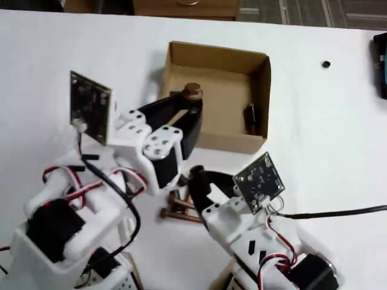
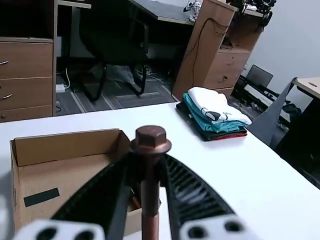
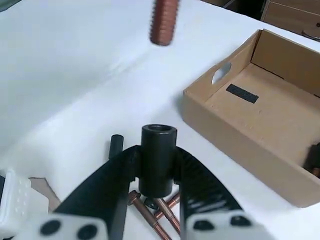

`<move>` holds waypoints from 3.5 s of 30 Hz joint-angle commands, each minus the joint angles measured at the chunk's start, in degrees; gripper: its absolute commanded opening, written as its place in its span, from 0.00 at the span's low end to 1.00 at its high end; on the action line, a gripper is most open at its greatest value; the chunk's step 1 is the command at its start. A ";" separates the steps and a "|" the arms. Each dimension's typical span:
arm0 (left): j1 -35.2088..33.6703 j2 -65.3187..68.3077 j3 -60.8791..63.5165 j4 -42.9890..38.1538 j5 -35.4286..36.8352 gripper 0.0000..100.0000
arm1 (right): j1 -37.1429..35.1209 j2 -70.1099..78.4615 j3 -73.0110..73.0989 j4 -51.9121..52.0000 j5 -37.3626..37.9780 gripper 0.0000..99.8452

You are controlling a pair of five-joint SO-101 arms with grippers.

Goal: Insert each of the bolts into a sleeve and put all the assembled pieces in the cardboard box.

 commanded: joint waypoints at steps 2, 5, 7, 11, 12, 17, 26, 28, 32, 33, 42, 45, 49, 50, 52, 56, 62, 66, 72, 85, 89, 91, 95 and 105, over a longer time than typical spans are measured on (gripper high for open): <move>0.18 0.09 0.57 -2.64 2.20 0.02 | -0.13 -4.09 2.73 -4.79 0.00 0.02; 0.09 0.09 0.66 -2.73 2.81 0.02 | -0.13 -9.45 9.23 -9.63 0.00 0.02; 0.09 0.00 0.75 -2.46 2.90 0.02 | -0.13 -13.41 13.71 -12.18 0.00 0.02; 0.09 -0.18 0.75 -2.29 2.90 0.02 | -0.04 -17.19 17.76 -14.02 0.00 0.02; -0.09 -0.26 0.75 -2.29 2.99 0.02 | -0.04 -16.92 17.76 -14.29 0.00 0.02; -2.11 -0.35 0.84 -1.85 6.86 0.02 | 2.51 -16.75 17.93 -16.84 -4.40 0.02; -2.99 -0.35 6.73 -7.21 7.47 0.02 | 4.70 -16.84 17.85 -17.10 -7.30 0.02; -2.90 -0.26 7.34 -9.05 7.47 0.02 | 4.70 -16.84 18.02 -17.89 -7.30 0.02; -2.99 0.00 8.57 -9.76 7.47 0.02 | 4.70 -16.75 18.02 -20.62 -7.30 0.02; -2.99 -0.09 9.10 -9.76 7.47 0.02 | 4.70 -16.66 18.02 -20.97 -7.30 0.02; -2.64 -0.35 10.86 -9.67 7.47 0.02 | 4.70 -16.48 18.11 -21.49 -7.12 0.02; -2.64 -0.35 10.59 -9.41 7.56 0.02 | 4.79 -16.48 18.99 -21.49 -7.12 0.02; -2.55 -0.44 10.68 -8.18 9.58 0.02 | 4.97 -16.75 21.01 -22.29 -7.12 0.02; -2.55 -0.44 10.59 -7.38 9.93 0.02 | 4.97 -16.75 21.19 -22.99 -7.03 0.02; -2.55 -0.44 10.68 -5.80 9.93 0.02 | 4.97 -16.66 21.27 -23.96 -6.95 0.02; -2.55 -0.44 10.86 -5.45 9.93 0.02 | 4.88 -16.66 21.19 -24.22 -6.95 0.02; -2.55 -0.44 10.95 -5.27 9.93 0.02 | 4.97 -16.75 20.75 -24.31 -6.95 0.02; -2.55 -0.44 11.03 -5.19 9.93 0.02 | 5.05 -16.48 20.48 -25.27 -6.95 0.02; -0.26 -0.44 14.73 -5.27 9.93 0.02 | 5.05 -16.40 20.57 -27.03 -6.86 0.02; 2.81 -7.30 21.23 0.62 9.85 0.24 | 7.52 -16.40 20.57 -27.12 -6.86 0.02; 2.81 -7.74 20.88 0.97 9.85 0.28 | 7.52 -16.40 20.57 -27.12 -6.86 0.02; 2.81 -7.74 20.79 0.70 9.67 0.28 | 7.52 -16.40 20.57 -27.12 -6.86 0.02; 2.37 -7.74 19.30 0.53 9.49 0.28 | 9.45 -16.31 20.75 -26.95 -6.86 0.02; 0.26 -7.65 8.40 0.00 2.55 0.28 | 17.98 -16.31 22.95 -27.12 -7.21 0.02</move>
